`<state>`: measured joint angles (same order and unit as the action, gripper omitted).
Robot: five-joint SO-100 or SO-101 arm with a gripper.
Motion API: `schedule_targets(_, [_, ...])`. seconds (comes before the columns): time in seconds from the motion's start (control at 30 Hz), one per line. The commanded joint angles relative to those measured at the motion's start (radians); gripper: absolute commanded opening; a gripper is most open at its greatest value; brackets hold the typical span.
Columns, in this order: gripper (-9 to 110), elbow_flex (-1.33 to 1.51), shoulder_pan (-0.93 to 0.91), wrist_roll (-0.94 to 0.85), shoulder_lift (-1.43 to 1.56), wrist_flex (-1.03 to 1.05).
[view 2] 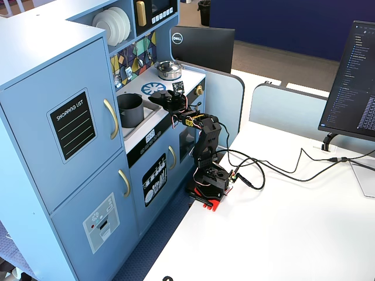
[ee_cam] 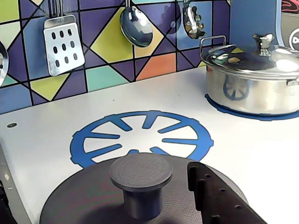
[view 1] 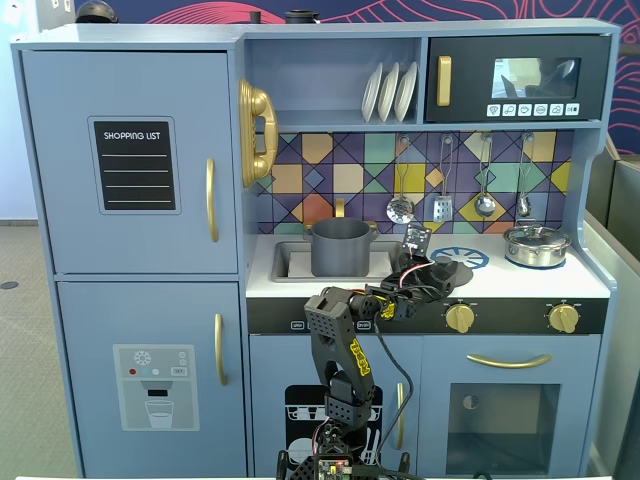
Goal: Take off the lid from the gray recipient and place it on the counter
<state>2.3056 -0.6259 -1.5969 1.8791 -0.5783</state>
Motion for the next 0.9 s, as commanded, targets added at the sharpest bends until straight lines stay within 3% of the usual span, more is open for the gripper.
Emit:
schedule_targets(0.0, [44, -0.011, -0.026, -0.009, 0.025, -0.017])
schedule_targets(0.5, [42, -0.021, -0.048, -0.002, 0.114, -0.018])
schedule_targets(0.87, [39, -0.089, 0.015, 0.054, 0.396, 0.23])
